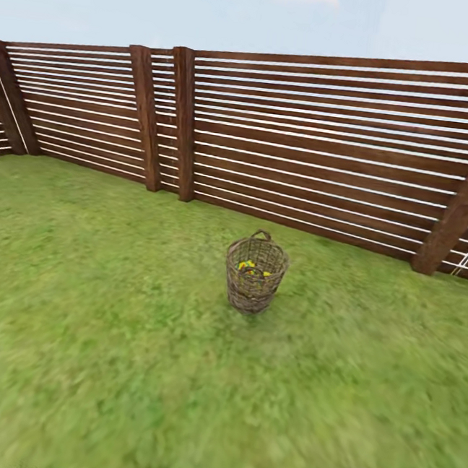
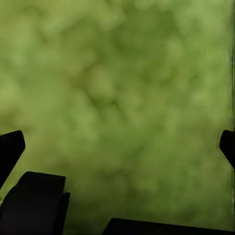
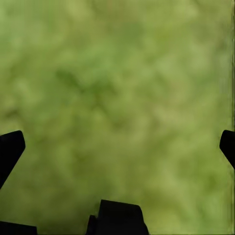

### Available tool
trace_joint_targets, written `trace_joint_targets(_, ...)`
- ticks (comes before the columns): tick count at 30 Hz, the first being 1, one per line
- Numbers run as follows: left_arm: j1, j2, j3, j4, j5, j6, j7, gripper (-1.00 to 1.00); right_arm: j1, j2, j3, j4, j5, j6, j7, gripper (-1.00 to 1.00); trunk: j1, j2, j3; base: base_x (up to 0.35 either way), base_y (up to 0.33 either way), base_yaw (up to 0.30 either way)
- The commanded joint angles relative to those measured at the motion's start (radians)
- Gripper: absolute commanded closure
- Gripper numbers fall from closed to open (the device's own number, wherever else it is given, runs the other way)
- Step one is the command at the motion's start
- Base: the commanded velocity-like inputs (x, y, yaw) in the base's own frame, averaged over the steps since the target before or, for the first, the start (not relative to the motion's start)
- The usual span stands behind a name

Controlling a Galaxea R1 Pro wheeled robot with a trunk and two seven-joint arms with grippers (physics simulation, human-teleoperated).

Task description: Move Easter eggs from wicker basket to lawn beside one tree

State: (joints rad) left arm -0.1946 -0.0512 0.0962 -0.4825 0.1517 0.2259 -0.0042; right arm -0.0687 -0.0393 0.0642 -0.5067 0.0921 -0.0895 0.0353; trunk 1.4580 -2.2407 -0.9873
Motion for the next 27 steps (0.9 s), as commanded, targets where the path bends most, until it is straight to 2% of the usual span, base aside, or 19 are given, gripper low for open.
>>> trace_joint_targets(1, 0.0, -0.001, 0.005, -0.002, 0.009, 0.007, 0.0, -1.0, 0.0, -0.001, 0.002, 0.0, 0.009, -0.003, 0.0, -1.0, 0.0, 0.0, -0.001, 0.171, -0.301, 0.289)
trace_joint_targets(27, 0.0, -0.001, 0.005, -0.002, 0.009, 0.007, 0.0, -1.0, 0.0, -0.001, 0.002, 0.003, 0.009, -0.003, 0.0, -1.0, 0.0, 0.0, -0.001, 0.154, -0.308, 0.289)
